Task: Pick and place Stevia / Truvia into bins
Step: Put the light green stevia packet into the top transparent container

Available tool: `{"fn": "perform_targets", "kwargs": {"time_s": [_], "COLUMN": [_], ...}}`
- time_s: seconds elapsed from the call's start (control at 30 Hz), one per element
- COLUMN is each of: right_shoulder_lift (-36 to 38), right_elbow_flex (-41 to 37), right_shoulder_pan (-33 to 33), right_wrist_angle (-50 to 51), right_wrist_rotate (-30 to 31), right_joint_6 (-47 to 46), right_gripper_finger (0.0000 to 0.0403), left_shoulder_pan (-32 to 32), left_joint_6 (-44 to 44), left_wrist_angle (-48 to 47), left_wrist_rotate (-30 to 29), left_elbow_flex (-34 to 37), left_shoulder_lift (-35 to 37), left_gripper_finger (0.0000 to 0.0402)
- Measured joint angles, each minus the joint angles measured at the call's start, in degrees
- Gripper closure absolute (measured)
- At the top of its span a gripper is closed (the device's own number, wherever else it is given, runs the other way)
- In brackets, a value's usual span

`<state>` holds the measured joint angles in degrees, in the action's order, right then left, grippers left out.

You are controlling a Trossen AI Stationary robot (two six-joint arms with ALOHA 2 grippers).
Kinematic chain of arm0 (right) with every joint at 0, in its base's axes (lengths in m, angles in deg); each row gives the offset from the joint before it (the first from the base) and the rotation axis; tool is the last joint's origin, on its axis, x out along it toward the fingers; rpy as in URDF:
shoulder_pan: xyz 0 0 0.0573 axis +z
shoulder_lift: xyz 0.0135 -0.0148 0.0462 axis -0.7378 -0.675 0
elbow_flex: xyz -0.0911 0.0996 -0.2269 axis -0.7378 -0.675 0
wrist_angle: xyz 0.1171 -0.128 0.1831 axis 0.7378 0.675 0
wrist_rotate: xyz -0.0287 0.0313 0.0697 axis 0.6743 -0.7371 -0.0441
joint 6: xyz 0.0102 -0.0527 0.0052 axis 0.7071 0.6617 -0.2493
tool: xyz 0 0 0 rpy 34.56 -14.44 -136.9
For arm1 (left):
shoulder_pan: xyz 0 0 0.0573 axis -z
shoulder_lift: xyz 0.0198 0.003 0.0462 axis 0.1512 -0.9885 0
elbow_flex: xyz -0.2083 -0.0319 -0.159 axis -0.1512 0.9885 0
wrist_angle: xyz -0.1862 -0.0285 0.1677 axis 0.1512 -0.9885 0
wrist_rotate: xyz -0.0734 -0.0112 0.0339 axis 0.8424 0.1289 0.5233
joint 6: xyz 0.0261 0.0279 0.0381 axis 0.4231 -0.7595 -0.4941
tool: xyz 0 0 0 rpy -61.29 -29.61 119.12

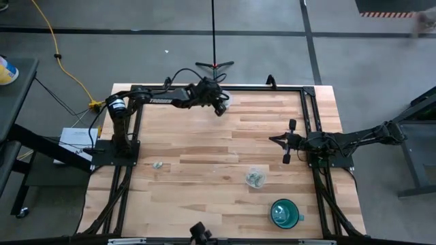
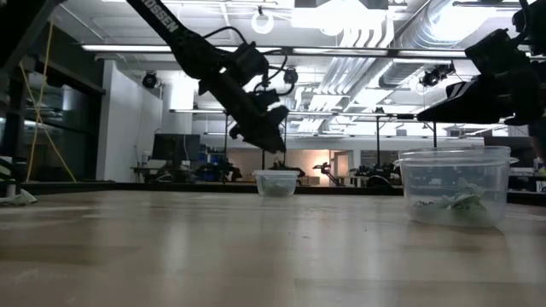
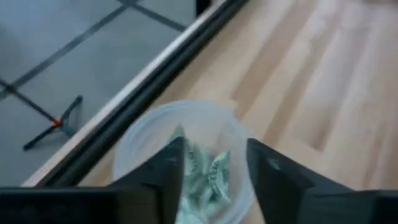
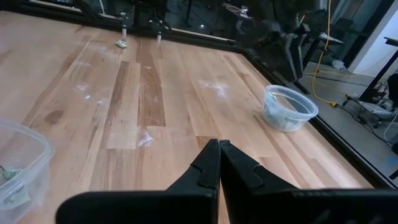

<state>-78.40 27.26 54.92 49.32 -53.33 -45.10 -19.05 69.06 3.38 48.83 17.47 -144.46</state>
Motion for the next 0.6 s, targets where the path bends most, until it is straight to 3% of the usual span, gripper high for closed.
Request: {"fn": "perform_targets", "kwargs": {"time_s": [0.07,0.2,0.4,0.5,0.6], "right_shoulder_lift": [0.0,0.0,0.0,0.0,0.0], "right_elbow_flex": [0.0,0.0,0.0,0.0,0.0], "right_shoulder_pan": [0.0,0.0,0.0,0.0,0.0], "right_wrist_angle": [0.0,0.0,0.1,0.2,0.6], "right_wrist_rotate": [0.1,0.1,0.0,0.0,0.0], "right_joint_6": [0.0,0.0,0.0,0.0,0.0], "right_gripper_finger": [0.0402,0.0402,0.0402,0.0402,0.0402], "left_shoulder_pan": [0.3,1.7,11.4,17.7,23.0], "left_joint_6": [-1.3,-1.3,8.7,15.6,23.1], "left_wrist_angle": [-4.5,-30.3,-67.2,-75.8,-76.3], "left_wrist_rotate": [2.2,6.5,5.2,3.7,6.1], "left_elbow_flex": [-1.4,-7.8,-10.9,-8.4,-4.3], "left_shoulder_lift": [0.1,2.0,4.0,5.8,7.2], "left_gripper_finger": [0.017,0.013,0.0134,0.015,0.0167]}}
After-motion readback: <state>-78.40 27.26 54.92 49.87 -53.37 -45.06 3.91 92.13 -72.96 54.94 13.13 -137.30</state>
